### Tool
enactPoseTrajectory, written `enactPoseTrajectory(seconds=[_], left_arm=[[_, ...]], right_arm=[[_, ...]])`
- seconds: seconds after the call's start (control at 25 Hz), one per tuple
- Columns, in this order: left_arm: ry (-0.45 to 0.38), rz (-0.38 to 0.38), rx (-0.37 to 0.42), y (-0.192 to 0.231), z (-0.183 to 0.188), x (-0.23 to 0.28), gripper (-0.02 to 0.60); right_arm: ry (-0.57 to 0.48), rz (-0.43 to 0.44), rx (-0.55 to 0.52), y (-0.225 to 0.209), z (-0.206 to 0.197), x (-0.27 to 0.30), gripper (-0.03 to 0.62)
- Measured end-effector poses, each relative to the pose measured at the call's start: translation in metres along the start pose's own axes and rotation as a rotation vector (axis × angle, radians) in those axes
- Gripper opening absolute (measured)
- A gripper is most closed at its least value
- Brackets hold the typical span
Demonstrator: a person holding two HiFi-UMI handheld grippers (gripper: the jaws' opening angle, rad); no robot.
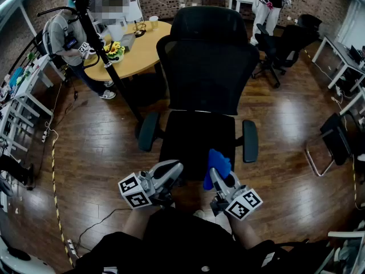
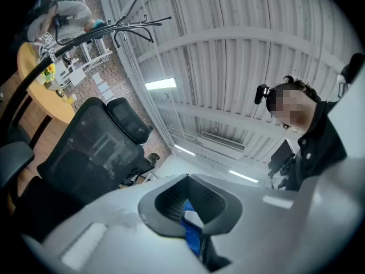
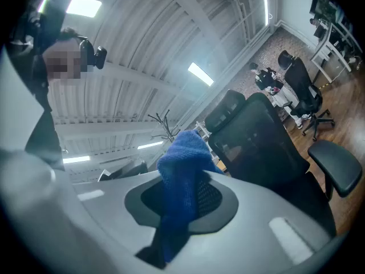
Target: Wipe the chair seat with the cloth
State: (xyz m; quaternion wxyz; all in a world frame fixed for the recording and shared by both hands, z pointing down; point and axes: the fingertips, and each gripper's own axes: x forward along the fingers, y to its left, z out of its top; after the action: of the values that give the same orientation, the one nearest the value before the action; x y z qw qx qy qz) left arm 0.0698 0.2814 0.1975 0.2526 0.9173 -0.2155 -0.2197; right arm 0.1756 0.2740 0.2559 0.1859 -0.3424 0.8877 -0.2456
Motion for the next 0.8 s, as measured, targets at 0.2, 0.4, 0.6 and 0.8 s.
enactPoseTrajectory(seconds=[0.2, 0.4, 0.6, 0.8], left_arm=[[-0.021, 0.011, -0.009, 0.029, 0.010, -0.007, -0.002], [-0.031, -0.028, -0.038, 0.083, 0.036, -0.008, -0.002], [-0.001, -0.084, -0.097, 0.145, 0.074, 0.003, -0.002], [0.056, -0.127, -0.164, 0.192, 0.085, 0.014, -0.002]], right_arm=[[0.007, -0.005, 0.001, -0.010, -0.006, 0.021, 0.061], [0.026, -0.047, -0.034, -0.028, -0.014, 0.073, 0.061], [0.039, -0.134, -0.059, -0.053, -0.011, 0.142, 0.061], [0.107, -0.228, -0.092, -0.092, -0.022, 0.178, 0.061]])
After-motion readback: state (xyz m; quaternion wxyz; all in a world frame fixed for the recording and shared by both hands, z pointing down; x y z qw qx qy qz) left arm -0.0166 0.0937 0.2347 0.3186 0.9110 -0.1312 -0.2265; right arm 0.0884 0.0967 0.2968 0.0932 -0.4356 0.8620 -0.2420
